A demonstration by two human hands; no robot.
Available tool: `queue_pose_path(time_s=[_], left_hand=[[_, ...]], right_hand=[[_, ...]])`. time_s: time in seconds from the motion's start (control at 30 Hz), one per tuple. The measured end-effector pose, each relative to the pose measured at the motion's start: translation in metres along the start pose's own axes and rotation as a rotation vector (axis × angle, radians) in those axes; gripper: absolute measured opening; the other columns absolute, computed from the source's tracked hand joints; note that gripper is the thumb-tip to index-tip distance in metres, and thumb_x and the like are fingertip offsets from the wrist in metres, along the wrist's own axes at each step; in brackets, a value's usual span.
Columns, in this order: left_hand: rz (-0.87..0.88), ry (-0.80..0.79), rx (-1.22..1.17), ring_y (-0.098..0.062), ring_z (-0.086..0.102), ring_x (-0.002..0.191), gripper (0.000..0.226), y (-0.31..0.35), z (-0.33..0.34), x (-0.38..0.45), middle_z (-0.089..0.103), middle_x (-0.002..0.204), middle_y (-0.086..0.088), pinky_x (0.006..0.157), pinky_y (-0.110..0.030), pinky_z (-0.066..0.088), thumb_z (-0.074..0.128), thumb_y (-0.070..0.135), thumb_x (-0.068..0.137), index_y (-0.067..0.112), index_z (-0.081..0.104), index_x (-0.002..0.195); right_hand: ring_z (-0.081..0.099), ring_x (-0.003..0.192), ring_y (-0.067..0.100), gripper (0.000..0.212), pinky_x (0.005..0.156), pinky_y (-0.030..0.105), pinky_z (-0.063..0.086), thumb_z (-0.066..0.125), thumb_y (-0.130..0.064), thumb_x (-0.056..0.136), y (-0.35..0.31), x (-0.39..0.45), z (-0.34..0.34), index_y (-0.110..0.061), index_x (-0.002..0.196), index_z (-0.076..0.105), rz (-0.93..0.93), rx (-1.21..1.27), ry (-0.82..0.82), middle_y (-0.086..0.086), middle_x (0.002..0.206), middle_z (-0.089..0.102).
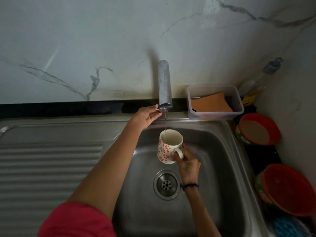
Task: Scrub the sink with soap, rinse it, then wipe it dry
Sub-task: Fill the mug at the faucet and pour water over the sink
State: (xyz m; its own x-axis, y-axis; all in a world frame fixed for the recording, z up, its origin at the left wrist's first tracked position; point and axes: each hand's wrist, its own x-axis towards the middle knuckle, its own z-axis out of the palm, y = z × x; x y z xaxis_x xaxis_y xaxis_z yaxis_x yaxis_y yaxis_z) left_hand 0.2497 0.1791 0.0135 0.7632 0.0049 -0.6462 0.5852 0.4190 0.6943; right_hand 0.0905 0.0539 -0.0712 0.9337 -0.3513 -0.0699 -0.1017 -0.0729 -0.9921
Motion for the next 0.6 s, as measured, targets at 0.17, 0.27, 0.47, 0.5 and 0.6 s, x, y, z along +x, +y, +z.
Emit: queue_pose_path(time_s=[0.17,0.27,0.47,0.5,0.6], left_hand=[[-0.012,-0.02,0.0,-0.026,0.059,0.097,0.012,0.002,0.001,-0.007,0.059,0.079,-0.015,0.097,-0.035,0.045,0.051,-0.005,0.089,0.0,0.054,0.079],[-0.029,-0.029,0.027,-0.029,0.055,0.116,0.014,0.007,0.001,-0.011,0.06,0.083,-0.016,0.098,-0.037,0.044,0.05,-0.006,0.089,0.0,0.055,0.078],[-0.021,0.02,0.335,-0.026,0.064,0.095,0.002,0.017,0.0,-0.017,0.063,0.113,-0.02,0.093,-0.034,0.048,0.061,-0.001,0.084,0.0,0.061,0.083],[-0.015,0.026,0.425,-0.026,0.063,0.101,0.008,0.017,-0.001,-0.018,0.062,0.118,-0.018,0.092,-0.033,0.048,0.063,0.003,0.084,-0.001,0.063,0.091],[0.017,0.043,0.621,-0.025,0.058,0.115,0.029,0.019,-0.001,-0.021,0.061,0.122,-0.016,0.095,-0.033,0.046,0.064,0.011,0.085,-0.002,0.062,0.111]], right_hand=[[0.062,0.106,0.016,0.038,0.088,0.03,0.053,0.072,-0.001,0.076,-0.001,-0.002,0.003,-0.038,0.081,0.066,-0.006,0.031,0.028,-0.007,0.108,0.067],[0.062,0.105,0.015,0.024,0.085,0.021,0.053,0.072,-0.012,0.074,-0.01,0.003,0.005,-0.017,0.098,0.071,-0.009,0.023,-0.024,0.005,0.111,0.068],[0.06,0.095,-0.005,0.035,0.079,0.008,0.049,0.072,-0.002,0.075,-0.03,0.007,0.011,-0.017,0.108,0.068,-0.06,0.031,-0.041,-0.005,0.104,0.064],[0.06,0.098,0.0,0.036,0.08,0.009,0.049,0.073,-0.003,0.075,-0.031,0.008,0.012,-0.015,0.109,0.068,-0.064,0.023,-0.04,-0.006,0.105,0.064],[0.062,0.096,0.012,0.025,0.08,0.017,0.051,0.072,-0.019,0.073,-0.03,0.006,0.016,-0.012,0.098,0.071,-0.08,0.004,-0.02,-0.009,0.099,0.065]])
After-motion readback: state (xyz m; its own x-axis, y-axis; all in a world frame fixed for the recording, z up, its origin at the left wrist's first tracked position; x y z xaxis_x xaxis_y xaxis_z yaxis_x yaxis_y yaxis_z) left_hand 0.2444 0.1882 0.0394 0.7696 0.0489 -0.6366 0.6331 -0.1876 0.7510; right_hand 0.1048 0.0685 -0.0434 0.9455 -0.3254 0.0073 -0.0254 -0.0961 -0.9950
